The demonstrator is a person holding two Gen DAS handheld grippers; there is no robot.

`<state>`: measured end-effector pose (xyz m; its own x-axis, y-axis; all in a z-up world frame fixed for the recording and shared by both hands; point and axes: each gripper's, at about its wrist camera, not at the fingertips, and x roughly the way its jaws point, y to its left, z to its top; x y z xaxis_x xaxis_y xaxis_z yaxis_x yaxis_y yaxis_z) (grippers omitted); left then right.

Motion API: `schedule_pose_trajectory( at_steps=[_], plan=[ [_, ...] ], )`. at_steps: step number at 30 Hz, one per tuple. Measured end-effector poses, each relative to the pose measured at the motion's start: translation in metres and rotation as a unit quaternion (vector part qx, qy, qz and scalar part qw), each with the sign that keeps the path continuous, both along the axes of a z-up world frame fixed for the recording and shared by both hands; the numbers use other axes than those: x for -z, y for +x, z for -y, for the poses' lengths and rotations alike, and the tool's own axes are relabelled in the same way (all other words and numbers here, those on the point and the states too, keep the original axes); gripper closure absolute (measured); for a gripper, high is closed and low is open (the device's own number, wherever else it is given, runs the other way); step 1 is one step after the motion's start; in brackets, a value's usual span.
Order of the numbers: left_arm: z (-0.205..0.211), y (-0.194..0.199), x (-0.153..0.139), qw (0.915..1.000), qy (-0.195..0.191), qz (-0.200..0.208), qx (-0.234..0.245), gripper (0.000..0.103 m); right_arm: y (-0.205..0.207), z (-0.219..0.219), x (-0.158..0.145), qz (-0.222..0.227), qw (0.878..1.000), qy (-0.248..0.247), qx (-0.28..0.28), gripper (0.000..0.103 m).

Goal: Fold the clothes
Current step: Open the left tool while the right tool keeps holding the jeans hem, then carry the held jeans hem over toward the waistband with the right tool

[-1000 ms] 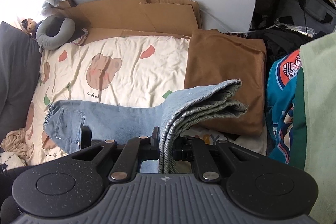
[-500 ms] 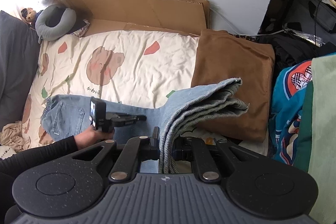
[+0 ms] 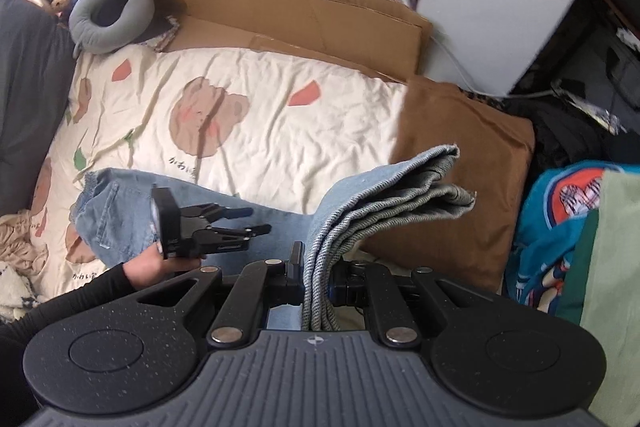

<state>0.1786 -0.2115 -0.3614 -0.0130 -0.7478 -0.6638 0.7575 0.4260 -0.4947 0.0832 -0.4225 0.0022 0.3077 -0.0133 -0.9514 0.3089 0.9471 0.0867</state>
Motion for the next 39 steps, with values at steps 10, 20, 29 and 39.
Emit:
schedule_pose_trajectory(
  at_steps=[10,20,29,39],
  plan=[
    [-0.115,0.013,-0.035,0.9933,-0.025,0.000,-0.113,0.026,0.048,-0.050,-0.010,-0.021,0.999,-0.005,-0.036,0.094],
    [-0.193,0.020,-0.044,0.9771,-0.059,-0.027,-0.203,0.023,0.090,-0.100,-0.003,-0.025,0.997,0.029,-0.070,0.094],
    [-0.243,0.027,-0.044,0.9603,-0.065,-0.044,-0.268,0.022,0.121,-0.150,0.011,-0.009,0.991,0.076,-0.111,0.094],
    [-0.280,0.040,-0.047,0.9416,-0.072,-0.044,-0.326,0.022,0.147,-0.190,0.055,-0.014,0.980,0.146,-0.137,0.094]
  ],
)
